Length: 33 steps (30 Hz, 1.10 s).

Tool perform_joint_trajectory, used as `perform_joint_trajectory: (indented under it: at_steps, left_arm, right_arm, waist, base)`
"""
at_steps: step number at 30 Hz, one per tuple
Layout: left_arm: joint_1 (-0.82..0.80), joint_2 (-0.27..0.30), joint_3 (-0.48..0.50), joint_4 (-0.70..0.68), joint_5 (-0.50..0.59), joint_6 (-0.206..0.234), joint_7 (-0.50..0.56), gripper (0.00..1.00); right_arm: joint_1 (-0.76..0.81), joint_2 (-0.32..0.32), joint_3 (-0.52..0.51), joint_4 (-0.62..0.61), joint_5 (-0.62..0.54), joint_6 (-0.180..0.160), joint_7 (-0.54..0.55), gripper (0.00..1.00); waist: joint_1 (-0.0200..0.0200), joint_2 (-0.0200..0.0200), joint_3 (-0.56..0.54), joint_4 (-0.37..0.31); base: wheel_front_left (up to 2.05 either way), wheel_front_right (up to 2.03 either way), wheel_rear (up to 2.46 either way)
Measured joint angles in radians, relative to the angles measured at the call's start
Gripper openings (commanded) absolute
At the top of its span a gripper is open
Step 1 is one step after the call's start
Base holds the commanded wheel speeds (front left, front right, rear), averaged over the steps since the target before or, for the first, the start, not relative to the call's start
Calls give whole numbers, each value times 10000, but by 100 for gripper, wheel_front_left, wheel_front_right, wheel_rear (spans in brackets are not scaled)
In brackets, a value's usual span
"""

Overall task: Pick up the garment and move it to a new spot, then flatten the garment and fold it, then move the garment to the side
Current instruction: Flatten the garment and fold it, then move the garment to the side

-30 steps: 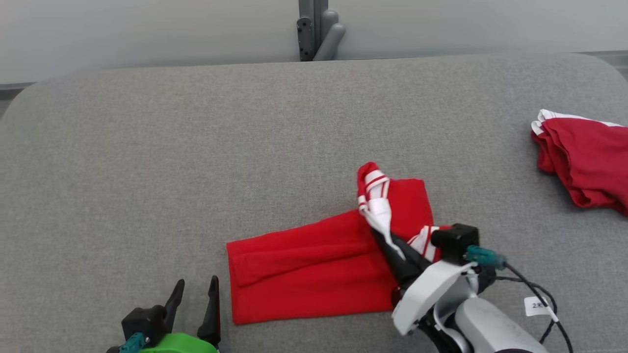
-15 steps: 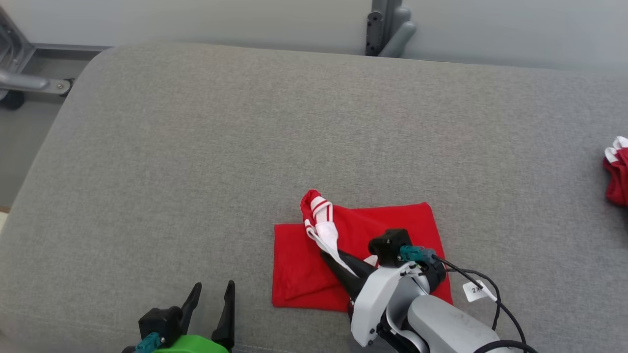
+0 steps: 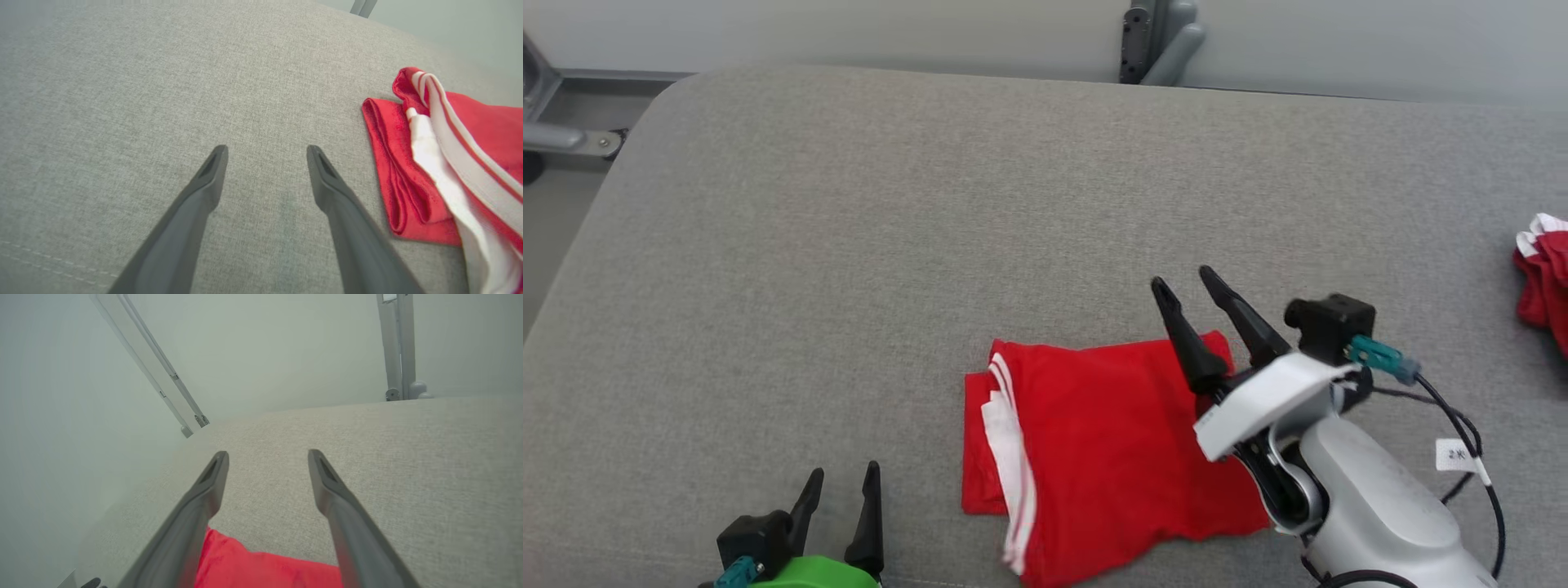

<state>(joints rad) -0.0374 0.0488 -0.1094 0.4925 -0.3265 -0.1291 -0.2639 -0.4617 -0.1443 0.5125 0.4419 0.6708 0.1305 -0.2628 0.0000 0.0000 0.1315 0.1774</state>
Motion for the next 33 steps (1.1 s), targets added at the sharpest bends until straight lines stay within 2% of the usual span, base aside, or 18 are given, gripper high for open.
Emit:
perform_joint_trajectory:
  at_steps: [8, 11, 16, 23, 33]
  left_arm:
    - [-58, -2, 357, -307, 326, -2, 0, 100]
    - [-23, -2, 593, -476, 587, 0, 0, 100]
    - [162, -4, 1045, -765, 949, 0, 0, 100]
    - [593, 2, 1710, -1030, 1244, 19, 0, 100]
    - [823, -2, 1751, -1216, 1354, 19, 0, 100]
  right_arm:
    - [1559, -211, -1538, -128, -1172, 0, 2, 100]
    - [2034, -29, -2433, -299, -1689, 0, 2, 100]
    - [2793, 244, -3336, -552, -2738, 0, 2, 100]
    - [3490, 548, -3636, -901, -3413, 0, 2, 100]
    - [3908, 723, -3887, -1220, -4006, 0, 0, 100]
  waist:
    - [0, 0, -187, -694]
    - [0, 0, -322, -855]
    - [0, 0, -589, -1113]
    - [0, 0, -1002, -1514]
    - [0, 0, -1421, -1905]
  base:
    - [0, 0, 0]
    - [0, 0, 0]
    - [0, 0, 0]
    - [0, 0, 0]
    - [0, 0, 0]
